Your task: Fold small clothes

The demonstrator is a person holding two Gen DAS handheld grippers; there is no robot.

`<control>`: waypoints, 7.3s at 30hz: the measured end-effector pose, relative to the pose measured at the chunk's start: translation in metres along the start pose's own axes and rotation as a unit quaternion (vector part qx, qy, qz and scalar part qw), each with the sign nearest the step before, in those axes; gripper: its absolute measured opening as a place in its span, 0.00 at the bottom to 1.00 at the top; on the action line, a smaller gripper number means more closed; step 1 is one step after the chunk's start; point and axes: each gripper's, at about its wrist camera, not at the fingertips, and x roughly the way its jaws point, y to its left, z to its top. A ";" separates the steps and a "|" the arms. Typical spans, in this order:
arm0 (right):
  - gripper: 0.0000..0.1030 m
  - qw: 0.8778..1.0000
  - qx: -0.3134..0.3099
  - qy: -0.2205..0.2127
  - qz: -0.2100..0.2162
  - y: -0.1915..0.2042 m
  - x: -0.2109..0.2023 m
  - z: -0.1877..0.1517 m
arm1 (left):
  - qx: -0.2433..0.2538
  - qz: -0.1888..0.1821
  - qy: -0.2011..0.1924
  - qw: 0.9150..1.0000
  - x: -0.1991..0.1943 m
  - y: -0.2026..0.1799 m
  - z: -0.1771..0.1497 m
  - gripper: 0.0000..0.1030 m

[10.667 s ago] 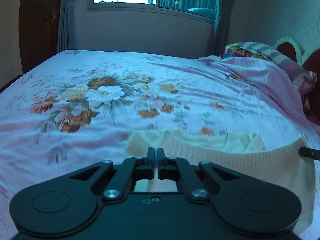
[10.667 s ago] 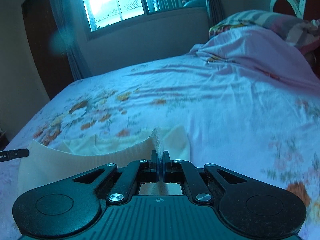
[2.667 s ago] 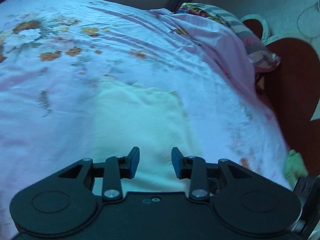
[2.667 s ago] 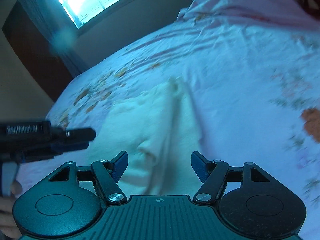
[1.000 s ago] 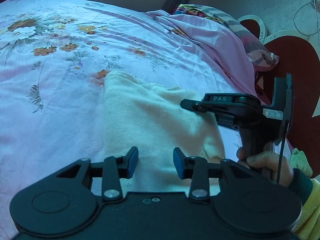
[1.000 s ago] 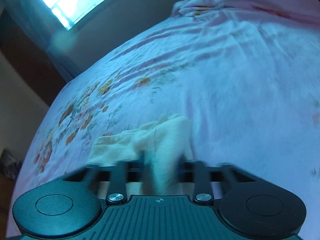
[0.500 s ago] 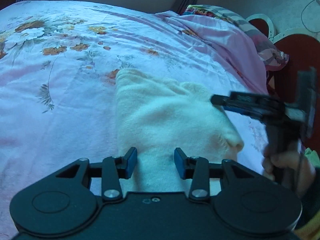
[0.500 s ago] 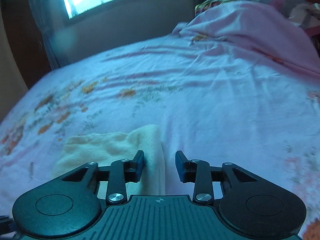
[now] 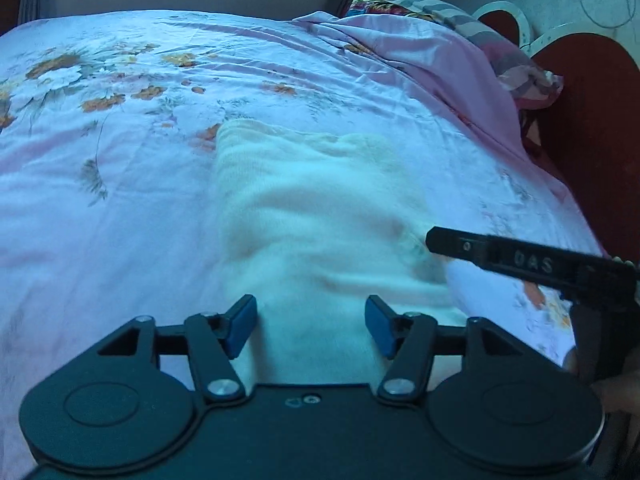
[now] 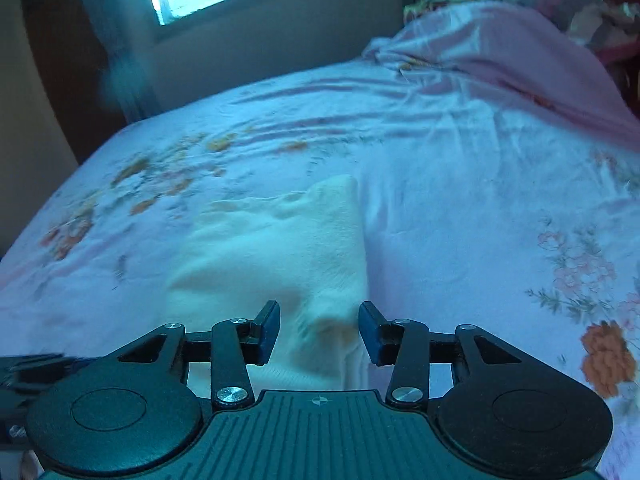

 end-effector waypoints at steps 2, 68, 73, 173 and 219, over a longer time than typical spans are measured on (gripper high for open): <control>0.42 1.000 -0.010 0.002 -0.003 0.006 -0.018 -0.018 | 0.011 0.004 0.005 1.000 -0.002 -0.004 -0.011 0.62; 0.35 0.999 -0.031 -0.031 -0.021 0.037 0.010 0.011 | -0.008 0.026 0.047 0.998 0.035 0.001 0.001 0.63; 0.35 0.995 -0.079 0.015 -0.055 0.029 0.056 0.015 | -0.018 0.027 0.046 0.998 0.037 0.000 0.002 0.67; 0.28 0.984 0.076 -0.037 0.155 0.106 -0.019 0.033 | -0.059 0.022 -0.079 0.995 -0.094 0.056 0.051 0.34; 0.53 0.996 -0.050 -0.022 0.071 0.169 -0.021 -0.064 | -0.056 0.132 -0.013 0.990 -0.090 0.116 -0.054 0.51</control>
